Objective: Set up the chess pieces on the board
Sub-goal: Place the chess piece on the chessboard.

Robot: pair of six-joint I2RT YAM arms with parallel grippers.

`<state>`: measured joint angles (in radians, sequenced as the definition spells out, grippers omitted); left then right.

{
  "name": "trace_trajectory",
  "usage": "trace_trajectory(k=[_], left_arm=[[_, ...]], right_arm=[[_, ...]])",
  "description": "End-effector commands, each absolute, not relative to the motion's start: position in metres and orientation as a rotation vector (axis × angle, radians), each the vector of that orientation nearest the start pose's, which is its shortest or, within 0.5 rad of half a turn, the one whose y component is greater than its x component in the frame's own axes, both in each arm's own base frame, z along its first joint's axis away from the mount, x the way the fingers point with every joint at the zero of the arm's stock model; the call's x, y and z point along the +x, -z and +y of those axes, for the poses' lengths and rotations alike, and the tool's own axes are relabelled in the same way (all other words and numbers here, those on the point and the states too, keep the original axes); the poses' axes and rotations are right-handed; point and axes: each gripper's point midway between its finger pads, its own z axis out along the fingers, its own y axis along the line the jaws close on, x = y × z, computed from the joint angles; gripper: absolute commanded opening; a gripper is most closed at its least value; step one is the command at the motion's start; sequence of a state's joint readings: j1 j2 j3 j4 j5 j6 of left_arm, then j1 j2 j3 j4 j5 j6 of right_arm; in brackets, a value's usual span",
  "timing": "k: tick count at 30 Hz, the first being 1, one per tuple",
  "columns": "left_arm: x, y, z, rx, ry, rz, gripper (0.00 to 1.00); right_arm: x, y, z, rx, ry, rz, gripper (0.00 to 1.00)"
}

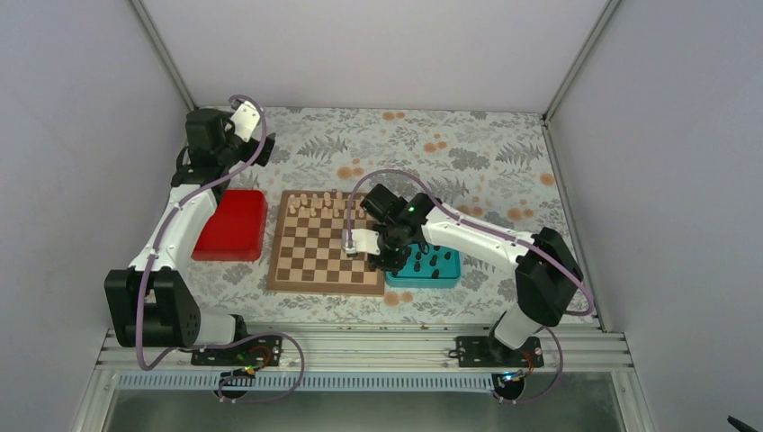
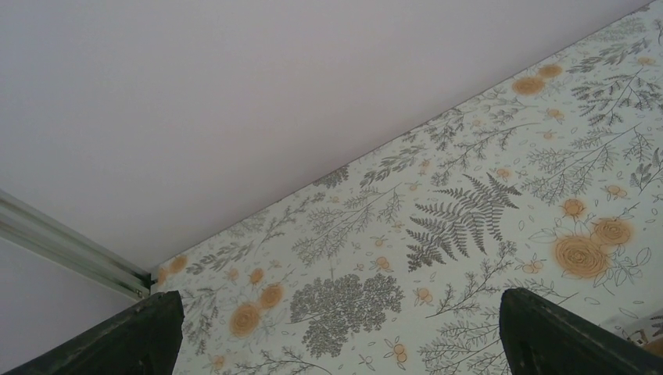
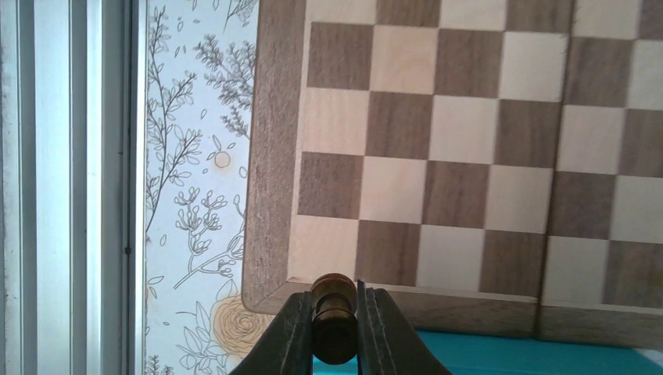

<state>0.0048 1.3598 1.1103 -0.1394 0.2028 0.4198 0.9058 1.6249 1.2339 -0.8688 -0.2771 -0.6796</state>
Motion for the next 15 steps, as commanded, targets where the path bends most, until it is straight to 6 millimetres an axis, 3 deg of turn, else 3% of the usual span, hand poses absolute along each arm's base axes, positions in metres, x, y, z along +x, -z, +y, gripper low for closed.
trace_trajectory(k=[1, 8, 10, 15], left_arm=[[0.438, -0.282, -0.028, 0.522, -0.105, 1.865, 1.00], [0.437, -0.278, -0.028, 0.517, -0.100, 1.869, 1.00], [0.438, -0.277, -0.028, 0.519, -0.099, 1.869, 1.00], [0.437, -0.275, -0.028, 0.518, -0.099, 1.869, 1.00]], right_arm=[[0.169, -0.092, 0.313, -2.104, -0.478, 1.945, 0.04], [0.168, -0.084, 0.320, -2.107, -0.520, 1.896, 0.04], [0.167, -0.072, 0.322, -2.130, -0.529, 1.920, 0.04], [0.168, -0.063, 0.326, -2.139, -0.533, 1.914, 0.04]])
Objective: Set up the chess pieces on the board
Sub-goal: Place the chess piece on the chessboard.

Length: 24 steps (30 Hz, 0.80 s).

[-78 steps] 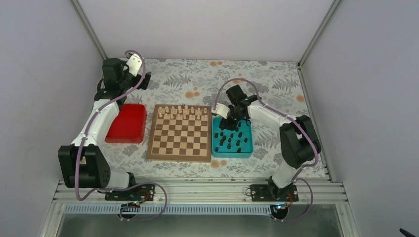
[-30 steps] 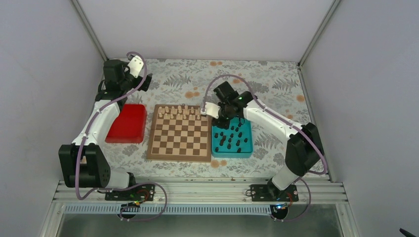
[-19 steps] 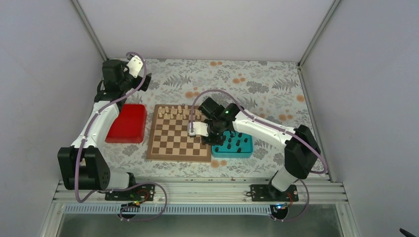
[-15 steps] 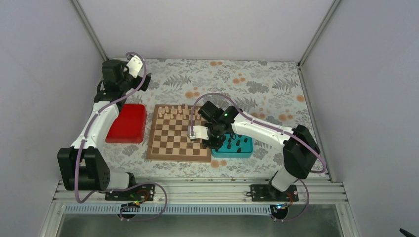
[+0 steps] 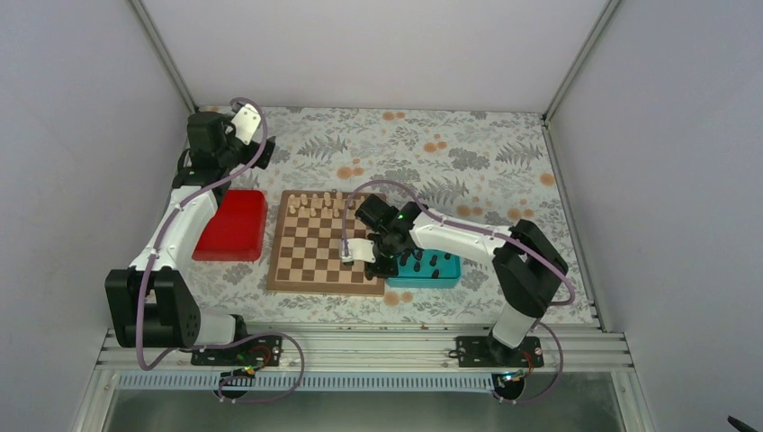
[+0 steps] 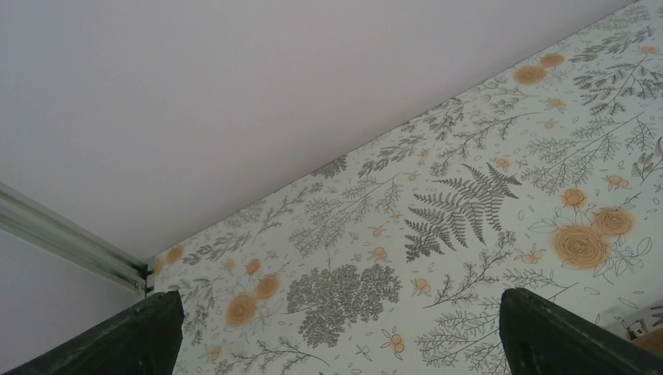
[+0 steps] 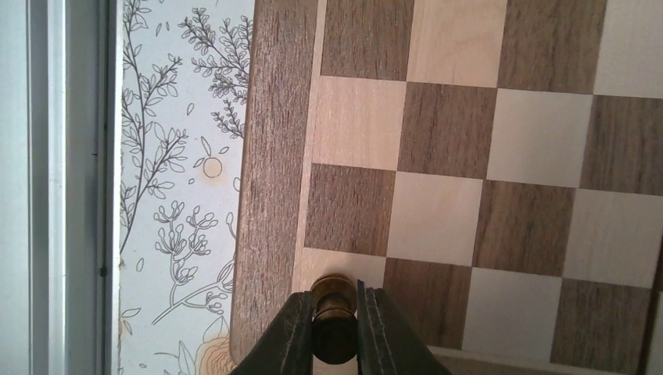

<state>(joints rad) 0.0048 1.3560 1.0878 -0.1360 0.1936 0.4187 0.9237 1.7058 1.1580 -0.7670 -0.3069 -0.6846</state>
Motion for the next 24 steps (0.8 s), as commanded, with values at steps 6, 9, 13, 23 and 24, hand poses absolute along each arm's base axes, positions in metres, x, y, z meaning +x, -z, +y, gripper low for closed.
trace_trajectory(k=[6, 9, 13, 23, 24], left_arm=[[0.437, -0.271, -0.028, 0.523, -0.097, 1.877, 1.00], [0.437, -0.270, -0.030, 0.530, -0.085, 1.879, 1.00], [0.438, -0.267, -0.031, 0.536, -0.077, 1.884, 1.00], [0.440, -0.266, -0.033, 0.538, -0.066, 1.887, 1.00], [0.440, -0.267, -0.033, 0.538, -0.066, 1.885, 1.00]], right_arm=[[0.170, -0.058, 0.325, -2.147, -0.508, 1.924, 0.04], [0.167, -0.056, 0.323, -2.161, -0.518, 1.940, 0.06], [0.166, -0.058, 0.320, -2.163, -0.509, 1.943, 0.15], [0.171, -0.089, 0.315, -2.122, -0.452, 1.893, 0.43], [0.172, -0.096, 0.315, -2.109, -0.448, 1.878, 0.44]])
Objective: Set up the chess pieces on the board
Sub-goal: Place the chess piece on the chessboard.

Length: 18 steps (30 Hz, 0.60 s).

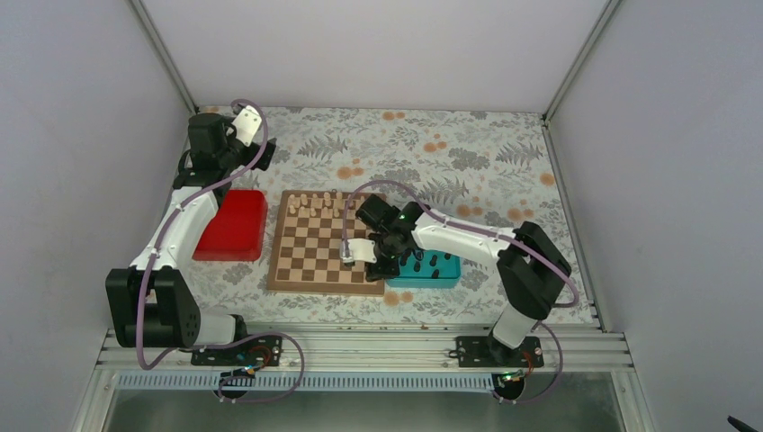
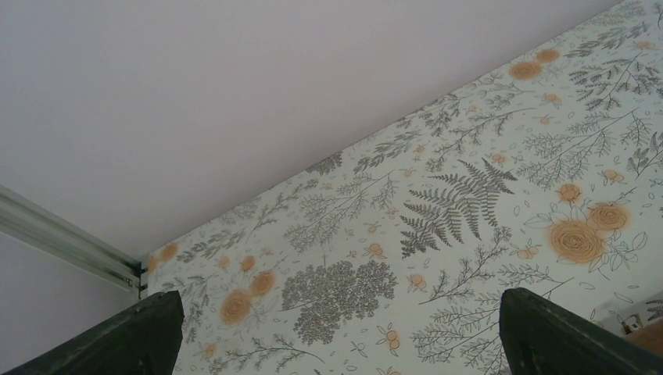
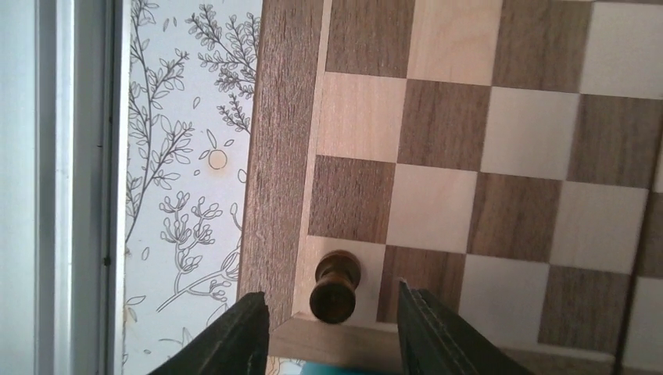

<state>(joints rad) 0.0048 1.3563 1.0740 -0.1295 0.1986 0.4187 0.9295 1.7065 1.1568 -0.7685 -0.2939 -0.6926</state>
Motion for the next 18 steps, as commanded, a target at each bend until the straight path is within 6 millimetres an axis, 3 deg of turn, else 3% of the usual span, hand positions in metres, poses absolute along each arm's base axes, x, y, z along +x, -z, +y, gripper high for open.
trace_trajectory(k=[1, 4, 7, 12, 15, 18], left_arm=[[0.440, -0.268, -0.033, 0.537, -0.066, 1.884, 1.00], [0.440, -0.267, -0.032, 0.538, -0.071, 1.885, 1.00], [0.441, -0.269, -0.031, 0.534, -0.078, 1.883, 1.00], [0.443, -0.268, -0.030, 0.527, -0.083, 1.879, 1.00], [0.444, -0.266, -0.029, 0.522, -0.081, 1.887, 1.00], [0.444, -0.264, -0.029, 0.522, -0.085, 1.888, 1.00]], right_arm=[[0.173, -0.102, 0.316, -2.098, -0.449, 1.867, 0.47], [0.175, -0.116, 0.315, -2.074, -0.446, 1.853, 0.49], [0.191, -0.123, 0.301, -2.013, -0.401, 1.887, 0.48], [0.238, -0.121, 0.252, -1.870, -0.315, 2.038, 0.39], [0.246, -0.116, 0.235, -1.842, -0.283, 2.079, 0.38], [0.242, -0.103, 0.229, -1.857, -0.284, 2.118, 0.38]])
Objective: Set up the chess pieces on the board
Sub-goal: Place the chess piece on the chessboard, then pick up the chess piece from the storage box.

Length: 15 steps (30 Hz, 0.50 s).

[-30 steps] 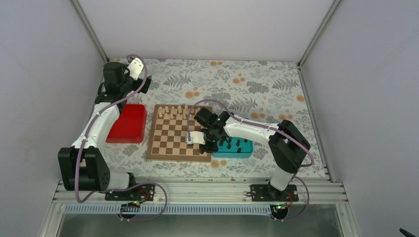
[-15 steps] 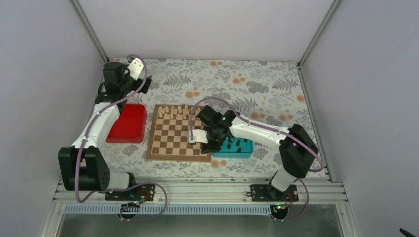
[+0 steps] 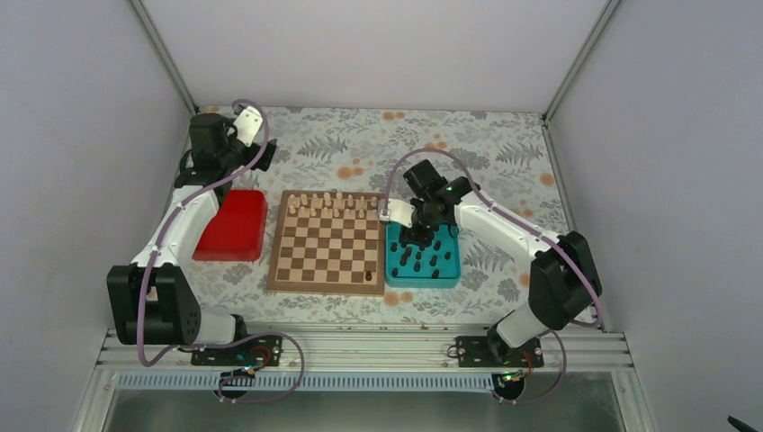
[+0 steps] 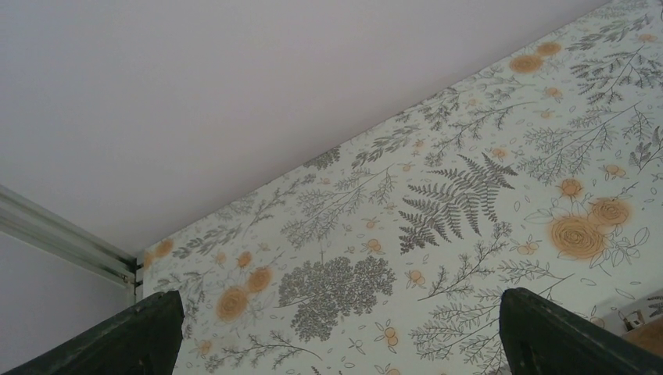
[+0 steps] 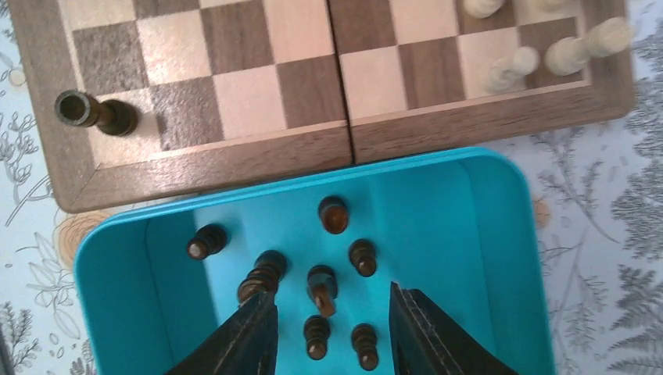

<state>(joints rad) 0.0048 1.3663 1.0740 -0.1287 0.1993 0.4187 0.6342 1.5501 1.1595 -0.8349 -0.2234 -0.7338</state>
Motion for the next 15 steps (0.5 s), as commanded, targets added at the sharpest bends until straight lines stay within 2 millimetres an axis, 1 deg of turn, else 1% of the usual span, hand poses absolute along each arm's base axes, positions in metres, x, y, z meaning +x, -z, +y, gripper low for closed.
trace_trajectory(k=[1, 2, 5, 9, 12, 15], left_arm=[[0.445, -0.263, -0.028, 0.518, -0.090, 1.890, 1.00], [0.445, -0.263, -0.027, 0.513, -0.095, 1.891, 1.00], [0.446, -0.262, -0.025, 0.510, -0.104, 1.896, 1.00], [0.445, -0.261, -0.027, 0.517, -0.097, 1.895, 1.00], [0.445, -0.259, -0.027, 0.517, -0.097, 1.899, 1.00], [0.446, -0.258, -0.027, 0.519, -0.091, 1.902, 1.00]], right_arm=[[0.240, -0.098, 0.228, -1.864, -0.293, 2.132, 0.38], [0.237, -0.091, 0.227, -1.875, -0.302, 2.148, 0.38], [0.235, -0.082, 0.227, -1.882, -0.318, 2.166, 0.38], [0.230, -0.073, 0.225, -1.896, -0.345, 2.195, 0.38], [0.229, -0.066, 0.223, -1.897, -0.333, 2.209, 0.39], [0.227, -0.064, 0.224, -1.896, -0.350, 2.209, 0.39]])
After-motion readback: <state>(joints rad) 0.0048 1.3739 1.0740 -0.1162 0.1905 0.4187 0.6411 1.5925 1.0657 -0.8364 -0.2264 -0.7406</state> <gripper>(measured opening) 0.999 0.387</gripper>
